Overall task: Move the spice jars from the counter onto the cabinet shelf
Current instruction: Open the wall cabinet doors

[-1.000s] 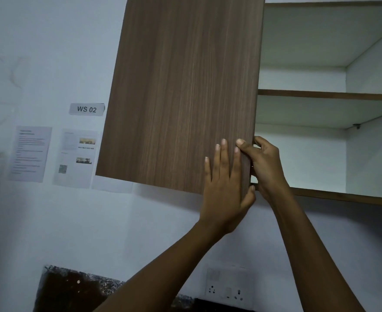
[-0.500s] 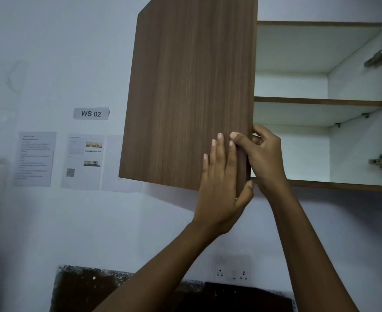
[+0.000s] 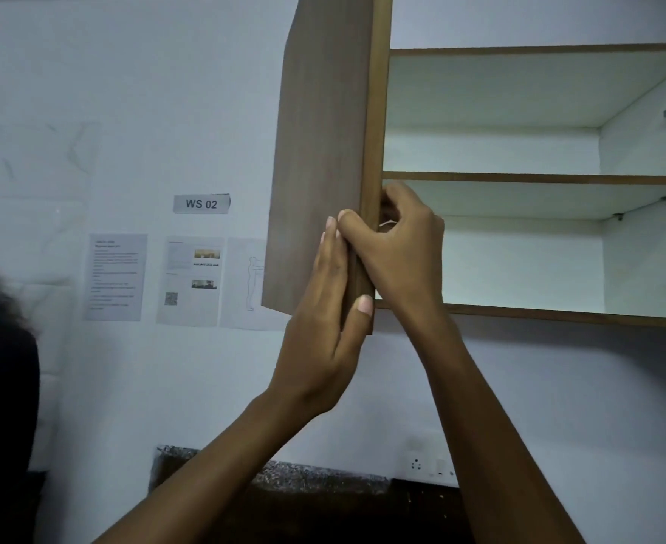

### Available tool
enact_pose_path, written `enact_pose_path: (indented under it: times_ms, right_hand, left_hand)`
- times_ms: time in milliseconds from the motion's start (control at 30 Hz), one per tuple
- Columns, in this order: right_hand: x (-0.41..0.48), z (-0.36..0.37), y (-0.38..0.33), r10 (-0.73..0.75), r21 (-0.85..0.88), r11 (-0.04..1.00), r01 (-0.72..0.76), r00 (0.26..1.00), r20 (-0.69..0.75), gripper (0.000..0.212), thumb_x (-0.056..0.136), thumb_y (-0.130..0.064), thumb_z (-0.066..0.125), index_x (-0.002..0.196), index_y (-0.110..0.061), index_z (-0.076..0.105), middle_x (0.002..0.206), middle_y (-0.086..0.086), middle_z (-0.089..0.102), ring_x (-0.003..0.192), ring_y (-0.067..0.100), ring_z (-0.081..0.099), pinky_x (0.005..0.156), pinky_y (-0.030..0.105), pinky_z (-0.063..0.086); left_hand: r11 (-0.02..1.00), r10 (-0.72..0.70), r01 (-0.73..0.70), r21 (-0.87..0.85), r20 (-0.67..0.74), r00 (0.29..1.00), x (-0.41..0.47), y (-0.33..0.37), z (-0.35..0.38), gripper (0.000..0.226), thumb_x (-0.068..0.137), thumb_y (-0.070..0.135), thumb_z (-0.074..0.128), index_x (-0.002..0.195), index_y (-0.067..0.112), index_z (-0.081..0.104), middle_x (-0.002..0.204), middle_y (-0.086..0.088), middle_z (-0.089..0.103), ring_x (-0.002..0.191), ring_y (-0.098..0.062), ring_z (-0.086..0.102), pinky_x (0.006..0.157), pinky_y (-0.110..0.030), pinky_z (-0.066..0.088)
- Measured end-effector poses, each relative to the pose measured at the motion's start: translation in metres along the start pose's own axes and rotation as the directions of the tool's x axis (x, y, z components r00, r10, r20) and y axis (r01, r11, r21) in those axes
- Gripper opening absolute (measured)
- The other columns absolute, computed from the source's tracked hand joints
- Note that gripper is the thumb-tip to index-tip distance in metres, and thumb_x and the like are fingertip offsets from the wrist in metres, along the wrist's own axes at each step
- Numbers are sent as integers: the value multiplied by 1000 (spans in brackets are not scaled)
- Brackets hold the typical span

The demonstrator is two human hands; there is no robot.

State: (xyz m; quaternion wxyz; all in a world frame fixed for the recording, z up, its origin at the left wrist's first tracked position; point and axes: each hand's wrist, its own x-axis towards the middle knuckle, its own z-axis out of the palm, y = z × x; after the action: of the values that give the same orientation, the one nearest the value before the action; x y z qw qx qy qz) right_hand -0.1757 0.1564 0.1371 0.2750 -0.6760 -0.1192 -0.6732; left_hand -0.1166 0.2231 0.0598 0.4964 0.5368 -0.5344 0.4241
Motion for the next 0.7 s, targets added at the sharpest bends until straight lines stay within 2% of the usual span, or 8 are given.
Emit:
enact_pose_path:
  times_ms: [133,200,267,333,433,533,600,700]
  right_hand:
    - [-10,25,-29,-22,-26,999,23,1000,16,14,79,-27,64,83,-15,60,70,-7,62,63,11,59,62,29,53]
    - [-14,36,-40,-33,-36,999,33,999,7,15,79,-30,63,84,-16,59,73,-6,63,65,13,59,62,31,52]
    - [-20,49,-50,-47,-40,998,47,999,-4,17,79,-32,62,83,-16,60,75,-5,63,66,14,59,60,30,51]
    - [-28,64,-59,-62,-37,997,62,998,4,21,80,-36,63,87,-16,63,80,-3,63,68,14,58,56,24,46]
    - [-40,87,-69,-75,-32,997,75,997,10,30,81,-40,63,97,-16,64,88,-2,60,68,13,54,54,21,36]
    - [-46,108,-80,-87,-47,995,87,996,-9,35,81,-42,62,102,-15,64,90,0,60,69,11,49,51,17,29]
    - [-50,120,-86,-88,-42,995,87,996,-23,40,81,-44,62,107,-14,64,94,1,61,71,14,51,51,16,27]
    - [-55,136,-94,-89,-63,994,87,995,-33,48,80,-49,62,115,-16,62,101,1,62,82,18,59,60,21,32]
  left_hand:
    - [999,-34,35,16,-43,999,-8,-5,-35,64,93,41,25,150,16,10,154,1,26,136,-5,34,102,-22,41]
    - [999,-44,46,25,-85,995,-10,-6,-48,63,92,40,24,149,14,16,149,0,36,129,0,41,97,-16,42]
    - [998,-43,49,36,-143,989,-13,-7,-62,61,93,37,24,148,10,22,144,1,44,125,-1,46,97,-19,43]
    - [996,-23,42,81,-222,975,-16,-10,-76,58,94,33,25,145,7,28,135,11,50,118,4,50,93,-19,46]
    - [989,3,45,141,-329,944,-20,-16,-94,57,92,30,26,138,-1,38,109,26,52,91,15,55,74,-5,43]
    - [983,-11,85,163,-411,911,-24,-23,-111,57,92,33,26,132,-2,46,88,24,56,72,6,58,59,-5,41]
    - [979,-18,108,172,-453,891,-27,-27,-121,57,93,35,26,131,-1,48,84,24,56,69,5,59,56,-5,41]
    - [977,-48,148,156,-514,856,-32,-31,-132,57,93,38,25,130,1,50,88,26,56,75,11,60,61,-3,43]
